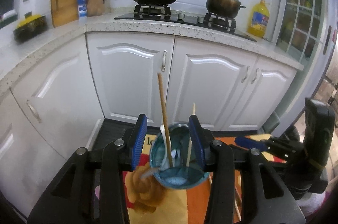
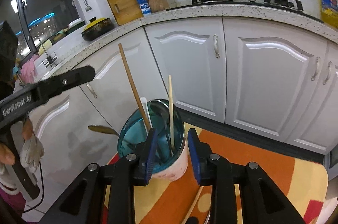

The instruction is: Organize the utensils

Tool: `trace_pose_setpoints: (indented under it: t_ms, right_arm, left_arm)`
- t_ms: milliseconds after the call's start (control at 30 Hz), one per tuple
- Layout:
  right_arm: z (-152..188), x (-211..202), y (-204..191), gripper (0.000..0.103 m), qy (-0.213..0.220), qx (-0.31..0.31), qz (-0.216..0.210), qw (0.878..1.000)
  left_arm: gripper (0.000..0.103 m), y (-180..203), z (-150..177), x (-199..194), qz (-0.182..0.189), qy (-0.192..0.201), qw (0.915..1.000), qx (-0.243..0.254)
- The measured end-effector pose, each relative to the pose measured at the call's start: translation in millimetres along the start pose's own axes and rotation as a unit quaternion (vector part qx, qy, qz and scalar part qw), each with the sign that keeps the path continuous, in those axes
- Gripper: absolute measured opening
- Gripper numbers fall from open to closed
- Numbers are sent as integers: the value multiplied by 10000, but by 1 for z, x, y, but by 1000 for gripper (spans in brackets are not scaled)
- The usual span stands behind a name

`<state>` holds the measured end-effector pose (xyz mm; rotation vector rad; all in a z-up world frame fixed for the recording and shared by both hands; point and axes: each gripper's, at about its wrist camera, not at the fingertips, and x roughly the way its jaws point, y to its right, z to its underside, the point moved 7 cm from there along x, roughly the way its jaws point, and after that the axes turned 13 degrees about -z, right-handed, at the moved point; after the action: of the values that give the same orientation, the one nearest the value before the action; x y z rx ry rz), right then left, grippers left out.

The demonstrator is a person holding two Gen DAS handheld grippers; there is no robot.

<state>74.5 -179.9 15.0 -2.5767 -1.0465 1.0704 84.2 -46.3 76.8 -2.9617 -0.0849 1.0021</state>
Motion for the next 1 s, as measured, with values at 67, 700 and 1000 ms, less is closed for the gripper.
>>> trace_pose_setpoints:
  t_ms: [67,700,1000]
  right_arm:
    - [4,-5,-1,32,19,5,95,10000]
    - [55,-58,15,37,73,362,626,9974]
    - [77,-73,36,38,17,647,798,9947]
  left_arm:
    - [40,4,8,-6,-101,-13,9999,58]
    - [40,63,66,-35,1,-90,9989,462]
    - [40,89,90,-28,129,-333,9971,677]
